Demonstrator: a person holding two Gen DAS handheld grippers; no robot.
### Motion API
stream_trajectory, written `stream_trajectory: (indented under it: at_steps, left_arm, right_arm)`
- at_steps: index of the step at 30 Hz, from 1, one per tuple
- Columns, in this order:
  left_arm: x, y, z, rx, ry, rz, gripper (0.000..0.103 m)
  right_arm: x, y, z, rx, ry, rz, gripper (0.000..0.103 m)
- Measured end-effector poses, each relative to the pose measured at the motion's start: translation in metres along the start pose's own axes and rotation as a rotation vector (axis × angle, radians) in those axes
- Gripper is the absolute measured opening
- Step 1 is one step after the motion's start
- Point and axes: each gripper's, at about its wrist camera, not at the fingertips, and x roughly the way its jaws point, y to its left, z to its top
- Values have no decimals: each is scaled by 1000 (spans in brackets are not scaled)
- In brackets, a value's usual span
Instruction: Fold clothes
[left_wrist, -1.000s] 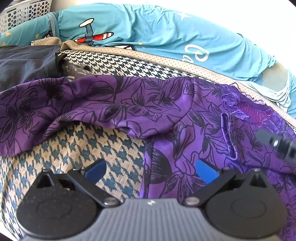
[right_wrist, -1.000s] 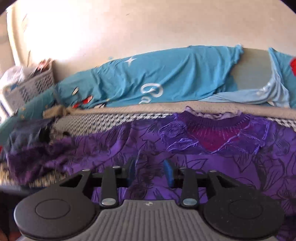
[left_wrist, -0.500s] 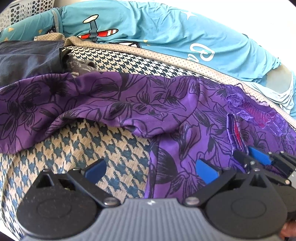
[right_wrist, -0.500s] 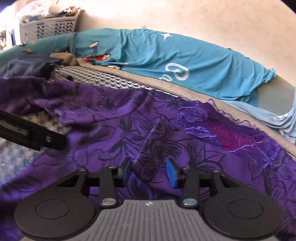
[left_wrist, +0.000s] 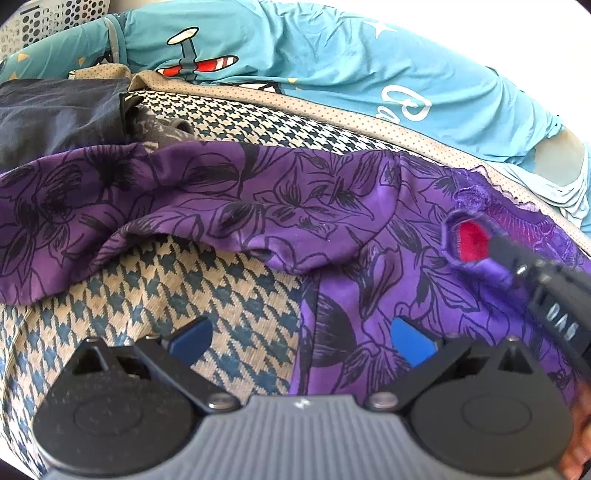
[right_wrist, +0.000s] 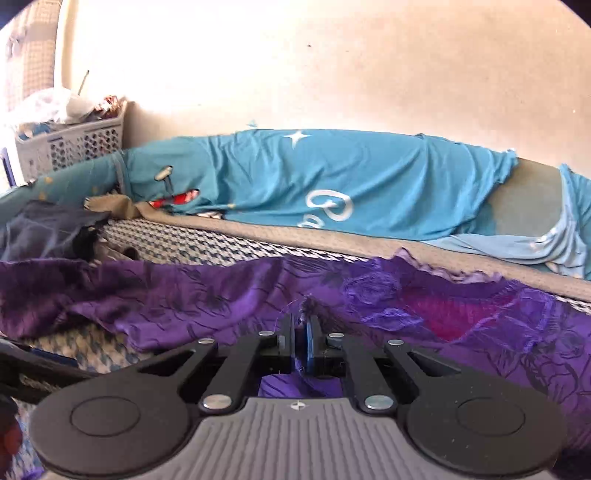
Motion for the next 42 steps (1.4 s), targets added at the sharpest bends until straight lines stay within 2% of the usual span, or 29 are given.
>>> stream_trajectory:
  at_steps: [2, 5, 6, 9, 10, 16, 21, 24, 36, 42]
  left_arm:
    - [2, 1, 0, -4, 8, 1, 103]
    - [4, 3, 1, -10, 21, 3, 103]
    - [5, 4, 1, -12, 26, 3, 103]
    - [7, 5, 0, -13, 41, 16, 103]
    - [8, 5, 0, -15, 47, 19, 103]
    - [10, 6, -1, -9, 65, 43, 103]
    - [8, 5, -2, -1, 70, 58, 103]
    - [7, 5, -2, 4, 70, 69, 103]
    - [-1, 3, -3, 32, 57, 93, 103]
    - [-5, 8, -3, 34, 48, 122, 103]
  right_arm:
    - [8, 6, -4, -19, 46, 34, 7]
    - [25, 12, -13, -43, 193, 32, 11]
    - [27, 13, -15, -41, 208, 30, 15]
    - [24, 13, -14, -36, 216, 51, 40]
    - [22, 13, -14, -34, 211, 48, 44]
    - [9, 13, -10, -36, 198, 19, 49]
    - [4, 8, -14, -18, 230, 5, 50]
    - [-1, 5, -18, -7, 243, -9, 56]
    - [-17, 3, -30, 26, 299, -29, 64]
    - [-24, 6, -35, 45, 328, -30, 66]
